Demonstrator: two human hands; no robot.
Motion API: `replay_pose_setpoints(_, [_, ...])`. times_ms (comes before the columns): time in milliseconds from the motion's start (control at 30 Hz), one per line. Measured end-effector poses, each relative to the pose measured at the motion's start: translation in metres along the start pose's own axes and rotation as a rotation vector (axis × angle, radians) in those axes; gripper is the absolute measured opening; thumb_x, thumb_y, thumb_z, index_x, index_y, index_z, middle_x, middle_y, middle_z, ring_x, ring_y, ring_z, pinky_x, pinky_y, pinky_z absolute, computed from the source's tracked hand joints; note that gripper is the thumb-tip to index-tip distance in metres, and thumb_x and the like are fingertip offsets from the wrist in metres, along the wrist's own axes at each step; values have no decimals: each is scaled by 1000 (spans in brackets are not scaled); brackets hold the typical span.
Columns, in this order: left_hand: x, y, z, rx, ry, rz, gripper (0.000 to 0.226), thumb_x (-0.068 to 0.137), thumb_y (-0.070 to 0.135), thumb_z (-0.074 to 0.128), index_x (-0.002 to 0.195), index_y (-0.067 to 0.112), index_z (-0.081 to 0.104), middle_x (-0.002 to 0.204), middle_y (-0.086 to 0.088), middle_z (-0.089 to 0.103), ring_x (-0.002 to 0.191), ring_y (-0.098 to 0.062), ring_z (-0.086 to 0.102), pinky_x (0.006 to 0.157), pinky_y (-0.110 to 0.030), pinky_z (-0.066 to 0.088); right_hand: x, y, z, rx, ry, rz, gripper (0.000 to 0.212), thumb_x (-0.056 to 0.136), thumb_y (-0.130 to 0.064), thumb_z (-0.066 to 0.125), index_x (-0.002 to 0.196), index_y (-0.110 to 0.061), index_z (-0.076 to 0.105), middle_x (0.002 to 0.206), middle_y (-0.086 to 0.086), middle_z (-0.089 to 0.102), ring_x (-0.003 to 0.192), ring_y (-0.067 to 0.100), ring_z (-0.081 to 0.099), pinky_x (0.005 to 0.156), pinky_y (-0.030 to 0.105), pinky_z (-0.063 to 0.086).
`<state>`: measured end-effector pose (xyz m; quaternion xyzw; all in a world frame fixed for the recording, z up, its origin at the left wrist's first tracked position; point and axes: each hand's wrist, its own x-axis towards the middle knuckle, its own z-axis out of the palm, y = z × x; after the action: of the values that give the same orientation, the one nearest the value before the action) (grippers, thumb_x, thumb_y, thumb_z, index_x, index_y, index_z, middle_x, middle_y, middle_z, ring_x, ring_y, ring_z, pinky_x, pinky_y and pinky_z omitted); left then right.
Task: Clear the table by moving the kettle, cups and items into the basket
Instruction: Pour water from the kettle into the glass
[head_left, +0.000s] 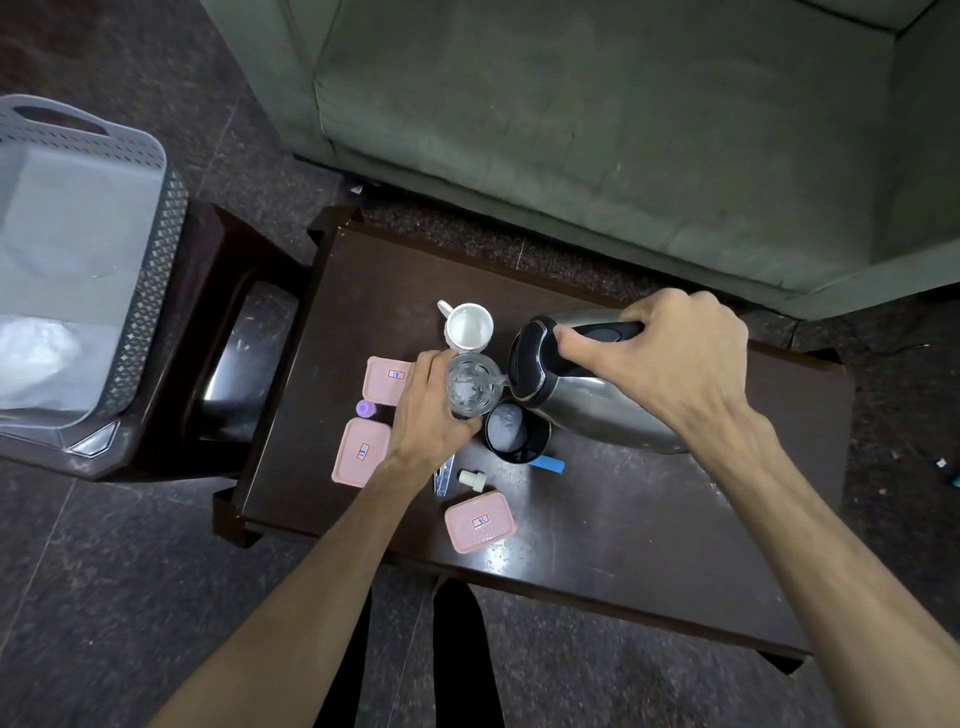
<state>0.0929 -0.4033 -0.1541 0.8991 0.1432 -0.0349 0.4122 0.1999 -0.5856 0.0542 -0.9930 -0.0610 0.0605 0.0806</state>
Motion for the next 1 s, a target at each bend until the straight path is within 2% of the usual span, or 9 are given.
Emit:
replay_pose_setpoints(267, [-7,1,-3,-37,24,-32,77,64,21,88,134,12,56,126,-4,57,119,-23,57,100,-29,47,-1,-4,1,-21,-10,-12,76,64,-78,64,42,-10,36,37,-1,27,41,21,28,47,26,22])
replay_pose_setpoints(367, [-8,2,-4,-38,24,-35,77,65,21,87,135,12,56,126,-4,57,119,-23,57,101,-29,46,-2,-5,1,-8,-10,-14,75,64,-78,63,41,-15,30,37,-1,26,41,20,27,47,26,22])
replay_pose_setpoints(700, [-9,6,-8,-47,18,-49,76,67,20,88,135,13,56,127,-4,57,120,-24,58,101,-36,51,-2,-7,2,-13,-24,-17,75,62,-79,60,43,-14,30,37,-1,26,43,22,28,47,27,22])
replay_pose_setpoints(833, [-9,6,-8,-42,13,-60,76,67,21,89,136,13,56,127,-3,57,120,-23,58,101,-34,51,-2,-7,1,1,-18,-14,76,63,-79,63,42,-15,26,37,-2,23,42,22,25,47,27,22])
replay_pose_setpoints(967, [-9,6,-8,-35,13,-59,76,67,22,88,135,15,56,127,-3,57,120,-24,58,99,-33,49,-2,-6,2,5,-20,-9,76,63,-80,64,40,-15,33,36,-1,26,41,21,27,47,26,22])
replay_pose_setpoints(1000, [-9,7,-8,-32,13,-61,76,67,23,88,135,15,56,127,-3,57,120,-24,58,98,-34,50,-2,-6,2,6,-19,-8,76,63,-80,64,41,-17,29,36,-1,26,41,21,28,47,26,22])
